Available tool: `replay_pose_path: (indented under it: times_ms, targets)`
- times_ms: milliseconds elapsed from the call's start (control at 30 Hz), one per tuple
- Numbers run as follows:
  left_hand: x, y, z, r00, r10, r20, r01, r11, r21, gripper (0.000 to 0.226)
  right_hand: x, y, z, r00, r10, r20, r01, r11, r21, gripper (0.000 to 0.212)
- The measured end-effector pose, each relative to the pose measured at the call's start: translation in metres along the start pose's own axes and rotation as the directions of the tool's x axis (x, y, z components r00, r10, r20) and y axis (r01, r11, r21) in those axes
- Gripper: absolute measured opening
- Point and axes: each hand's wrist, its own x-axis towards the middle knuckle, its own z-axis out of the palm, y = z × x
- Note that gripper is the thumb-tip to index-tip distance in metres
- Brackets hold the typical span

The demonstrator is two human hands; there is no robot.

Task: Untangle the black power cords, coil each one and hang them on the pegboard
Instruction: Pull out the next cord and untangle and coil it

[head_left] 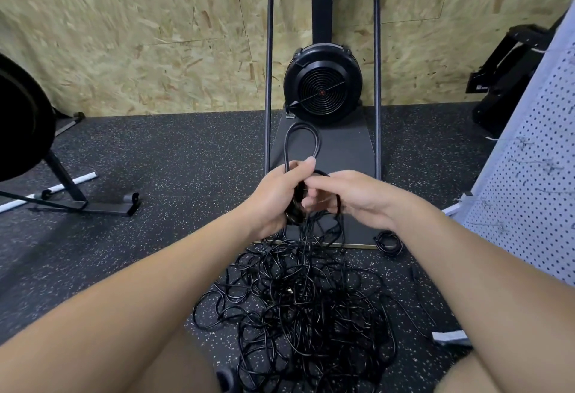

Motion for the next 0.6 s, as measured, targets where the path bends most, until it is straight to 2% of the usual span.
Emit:
replay_pose_path:
  times_ms: [67, 133, 200, 233, 300, 367, 467, 600]
  targets:
    - [0.0, 0.0, 0.001, 1.0, 0.007, 0.027, -0.007, 1.0, 0.0, 0.041, -0.002, 0.0, -0.007, 0.996, 0.016, 0.084, -0.017, 1.0, 0.004, 0.028]
    - [0.001, -0.001, -0.001, 1.0, -0.005, 0.007, 0.005, 1.0, 0.029, 0.043, -0.003, 0.002, -0.017, 0.989, 0.058, 0.134, -0.049, 0.997, -0.064, 0.034]
    - [0.005, -0.002, -0.007, 0.996, -0.01, -0.083, 0.011, 1.0, 0.006, 0.034, -0.006, 0.002, -0.026, 0.975, 0.132, 0.178, -0.107, 0.984, -0.144, 0.053]
    - [0.008, -0.002, -0.012, 0.991, -0.008, -0.133, 0.003, 0.999, -0.039, 0.026, -0.008, 0.0, -0.03, 0.974, 0.163, 0.158, -0.136, 0.976, -0.17, 0.059]
    - [0.012, 0.0, -0.023, 0.985, -0.001, -0.174, -0.019, 0.993, -0.113, 0.023, -0.011, -0.006, -0.033, 0.991, 0.13, 0.037, -0.122, 0.977, -0.173, 0.049]
    - [0.015, 0.001, -0.033, 0.988, 0.017, -0.155, -0.033, 0.994, -0.103, 0.032, -0.011, -0.014, -0.032, 0.99, 0.007, -0.143, -0.019, 0.997, -0.08, 0.032]
    - [0.016, -0.003, -0.038, 0.993, 0.022, -0.112, -0.019, 0.999, 0.028, 0.043, -0.012, -0.027, -0.023, 0.906, -0.169, -0.388, 0.207, 0.977, 0.058, 0.026]
    - [0.011, -0.007, -0.024, 1.0, 0.009, 0.002, -0.009, 0.992, 0.126, 0.034, -0.007, -0.035, -0.003, 0.805, -0.296, -0.514, 0.382, 0.922, 0.068, 0.025]
